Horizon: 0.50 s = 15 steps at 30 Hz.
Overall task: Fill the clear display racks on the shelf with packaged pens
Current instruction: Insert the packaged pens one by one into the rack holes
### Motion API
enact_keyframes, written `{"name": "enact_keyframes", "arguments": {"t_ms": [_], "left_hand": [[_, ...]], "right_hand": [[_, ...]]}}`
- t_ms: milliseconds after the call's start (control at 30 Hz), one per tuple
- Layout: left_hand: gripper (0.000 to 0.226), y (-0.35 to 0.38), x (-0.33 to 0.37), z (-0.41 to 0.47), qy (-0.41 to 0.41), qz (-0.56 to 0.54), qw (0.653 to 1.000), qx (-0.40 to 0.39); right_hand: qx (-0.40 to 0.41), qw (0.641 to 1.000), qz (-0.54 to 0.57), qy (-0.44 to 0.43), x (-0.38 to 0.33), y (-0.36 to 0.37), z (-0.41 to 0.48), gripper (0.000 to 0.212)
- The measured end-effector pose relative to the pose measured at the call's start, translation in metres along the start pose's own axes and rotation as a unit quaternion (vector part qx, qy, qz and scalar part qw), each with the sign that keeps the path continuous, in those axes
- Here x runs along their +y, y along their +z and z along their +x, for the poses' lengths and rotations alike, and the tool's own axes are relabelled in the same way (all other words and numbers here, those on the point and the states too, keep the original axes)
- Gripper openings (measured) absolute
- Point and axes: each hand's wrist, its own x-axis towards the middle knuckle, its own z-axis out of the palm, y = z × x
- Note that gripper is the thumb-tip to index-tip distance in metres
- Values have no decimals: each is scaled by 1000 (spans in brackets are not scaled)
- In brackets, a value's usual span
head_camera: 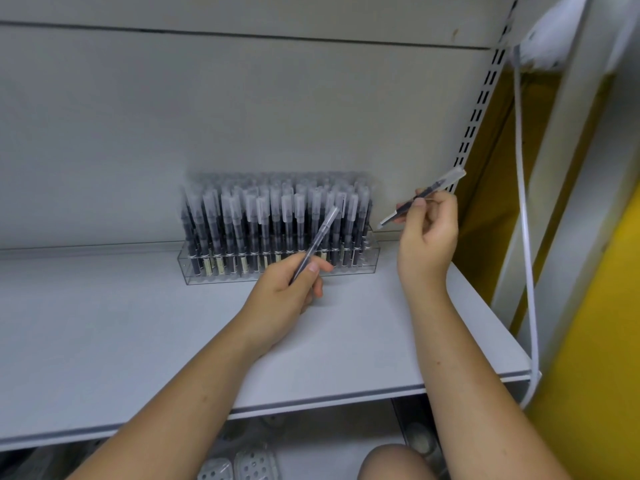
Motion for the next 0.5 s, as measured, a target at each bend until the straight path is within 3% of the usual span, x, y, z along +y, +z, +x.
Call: {"name": "enact_keyframes", "arguments": {"t_ms": [500], "left_hand": [[25,1,2,-2,0,24,1000,1]], "right_hand": [[-154,976,-154,-14,16,6,-5,8]]}}
